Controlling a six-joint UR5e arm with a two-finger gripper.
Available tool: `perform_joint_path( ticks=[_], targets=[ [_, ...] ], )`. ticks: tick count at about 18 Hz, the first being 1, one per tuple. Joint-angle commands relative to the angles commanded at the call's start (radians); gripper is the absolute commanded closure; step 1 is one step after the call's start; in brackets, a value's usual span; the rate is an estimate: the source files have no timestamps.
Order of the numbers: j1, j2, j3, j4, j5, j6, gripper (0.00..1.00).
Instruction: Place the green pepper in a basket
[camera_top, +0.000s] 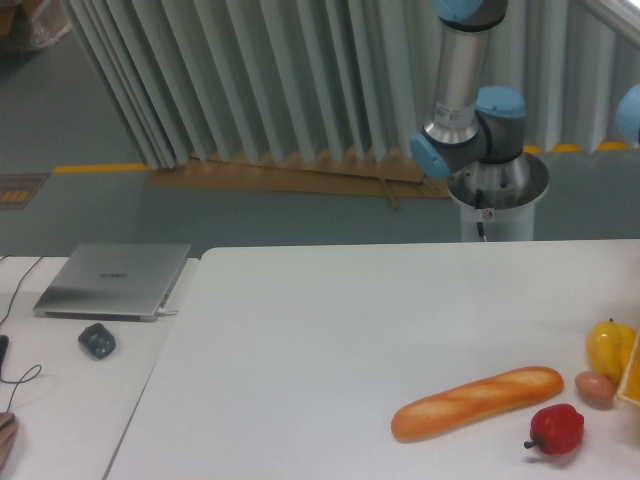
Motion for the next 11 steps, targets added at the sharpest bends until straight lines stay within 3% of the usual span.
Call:
perform_joint_path(
  ticks=[8, 11],
  targets=[
    [-0.09, 0.015, 0.035, -0.011, -0.003, -0.138, 0.0],
    [-0.146, 0.052, 0.034, -0.018, -0.002, -0.155, 0.0]
  ],
)
